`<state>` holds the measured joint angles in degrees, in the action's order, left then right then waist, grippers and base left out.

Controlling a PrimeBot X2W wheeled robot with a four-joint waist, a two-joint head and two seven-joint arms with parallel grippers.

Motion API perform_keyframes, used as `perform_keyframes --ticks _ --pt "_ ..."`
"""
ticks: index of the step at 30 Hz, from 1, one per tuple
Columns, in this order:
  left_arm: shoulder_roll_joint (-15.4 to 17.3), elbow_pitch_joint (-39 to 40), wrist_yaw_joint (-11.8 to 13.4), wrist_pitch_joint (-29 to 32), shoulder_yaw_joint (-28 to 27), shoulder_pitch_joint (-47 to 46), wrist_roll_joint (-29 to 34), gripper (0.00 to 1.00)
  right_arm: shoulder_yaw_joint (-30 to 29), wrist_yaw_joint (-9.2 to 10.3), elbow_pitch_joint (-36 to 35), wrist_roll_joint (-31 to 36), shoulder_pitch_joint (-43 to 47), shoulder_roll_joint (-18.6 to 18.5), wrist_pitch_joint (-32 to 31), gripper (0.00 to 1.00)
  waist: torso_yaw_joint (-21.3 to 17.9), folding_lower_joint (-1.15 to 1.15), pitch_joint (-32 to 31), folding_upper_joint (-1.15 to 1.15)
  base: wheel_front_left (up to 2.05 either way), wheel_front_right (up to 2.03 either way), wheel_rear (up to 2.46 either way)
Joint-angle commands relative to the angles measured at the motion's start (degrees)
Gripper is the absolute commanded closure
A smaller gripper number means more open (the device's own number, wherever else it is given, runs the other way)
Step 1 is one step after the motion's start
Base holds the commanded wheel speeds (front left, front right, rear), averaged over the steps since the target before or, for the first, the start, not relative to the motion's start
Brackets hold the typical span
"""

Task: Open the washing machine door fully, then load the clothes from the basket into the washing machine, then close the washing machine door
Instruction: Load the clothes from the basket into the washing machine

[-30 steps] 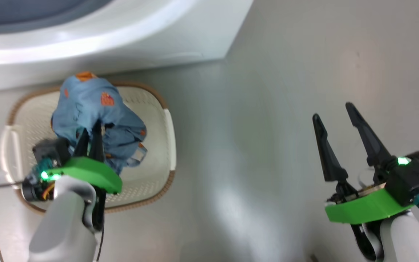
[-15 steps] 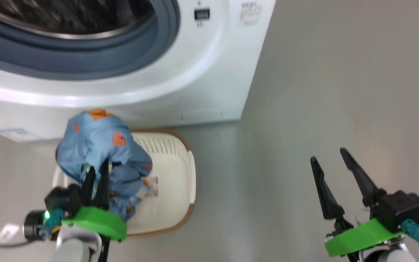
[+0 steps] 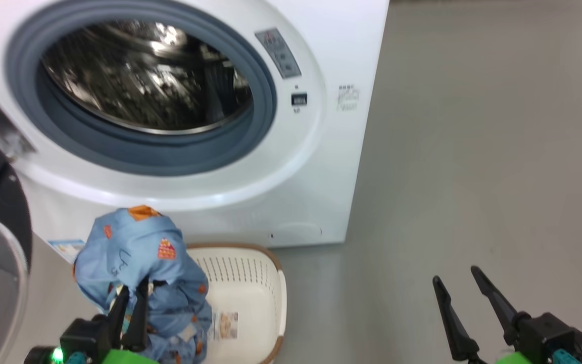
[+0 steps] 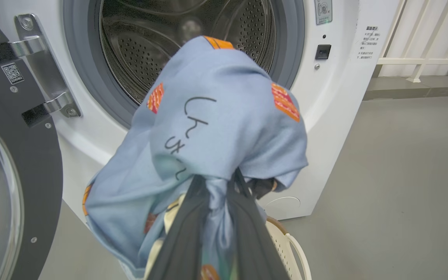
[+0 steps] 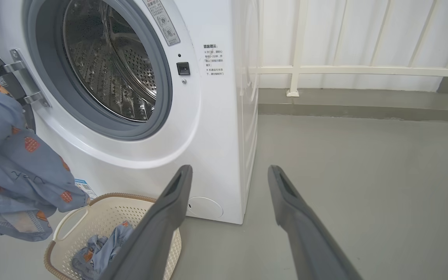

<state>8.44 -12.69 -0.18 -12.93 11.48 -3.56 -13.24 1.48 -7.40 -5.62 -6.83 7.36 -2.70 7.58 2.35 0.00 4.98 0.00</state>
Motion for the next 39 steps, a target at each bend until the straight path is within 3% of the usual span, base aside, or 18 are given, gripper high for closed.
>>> perform_keyframes --ticks 1,16,39 --pt "1.3 2.2 0.5 0.2 -1.8 -0.4 0.3 1.00 1.5 -0.09 -1.8 -0.3 -0.2 -0.2 -0.2 0.00 0.9 0.00 -4.3 0.00 0.00 0.00 0.00" --pt "2.9 13.3 2.4 5.3 -1.2 6.0 0.0 1.00 0.1 -0.09 -4.8 -1.5 3.7 -0.2 -1.4 0.00 1.0 0.00 -8.0 0.00 0.00 0.00 0.00" --pt "3.1 13.6 3.0 5.0 -0.5 6.4 -1.2 1.00 0.1 -0.09 -5.3 -1.6 4.1 -0.2 -1.6 0.00 1.2 0.00 -7.8 0.00 0.00 0.00 0.00"
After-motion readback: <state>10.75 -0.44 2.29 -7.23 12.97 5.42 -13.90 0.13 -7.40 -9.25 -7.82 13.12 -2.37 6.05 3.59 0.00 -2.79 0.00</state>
